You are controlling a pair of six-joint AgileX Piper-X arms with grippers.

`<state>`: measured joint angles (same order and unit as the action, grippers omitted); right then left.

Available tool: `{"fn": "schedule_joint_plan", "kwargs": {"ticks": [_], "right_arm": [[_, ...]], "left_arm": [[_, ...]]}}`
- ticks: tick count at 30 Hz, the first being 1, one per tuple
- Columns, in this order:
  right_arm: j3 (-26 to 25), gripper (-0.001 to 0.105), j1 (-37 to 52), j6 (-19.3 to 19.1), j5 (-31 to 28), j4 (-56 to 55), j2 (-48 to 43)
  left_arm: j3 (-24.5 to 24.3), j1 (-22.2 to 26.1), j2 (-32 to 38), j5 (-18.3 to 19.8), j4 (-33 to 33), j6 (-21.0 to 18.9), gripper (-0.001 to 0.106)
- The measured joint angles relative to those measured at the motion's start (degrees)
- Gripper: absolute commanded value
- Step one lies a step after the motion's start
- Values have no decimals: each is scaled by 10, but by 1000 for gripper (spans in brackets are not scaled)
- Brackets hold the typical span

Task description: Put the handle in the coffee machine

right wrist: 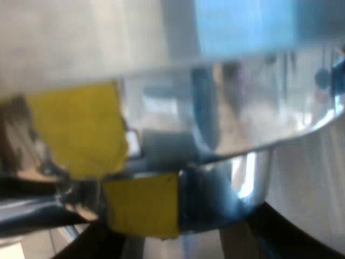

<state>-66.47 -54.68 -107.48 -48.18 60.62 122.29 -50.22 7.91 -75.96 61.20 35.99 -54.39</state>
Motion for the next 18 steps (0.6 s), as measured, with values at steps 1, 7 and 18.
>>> {"fn": "schedule_joint_plan", "kwargs": {"ticks": [1, 7, 18], "right_arm": [[0, 36, 0, 0, 0, 0, 0], [0, 36, 0, 0, 0, 10, 4], [1, 36, 3, -1, -10, 18, 4]], "left_arm": [[0, 0, 2, -2, 0, 2, 61], [2, -2, 8, -32, -7, 27, 57], [42, -4, 9, -111, -2, 68, 57]]}}
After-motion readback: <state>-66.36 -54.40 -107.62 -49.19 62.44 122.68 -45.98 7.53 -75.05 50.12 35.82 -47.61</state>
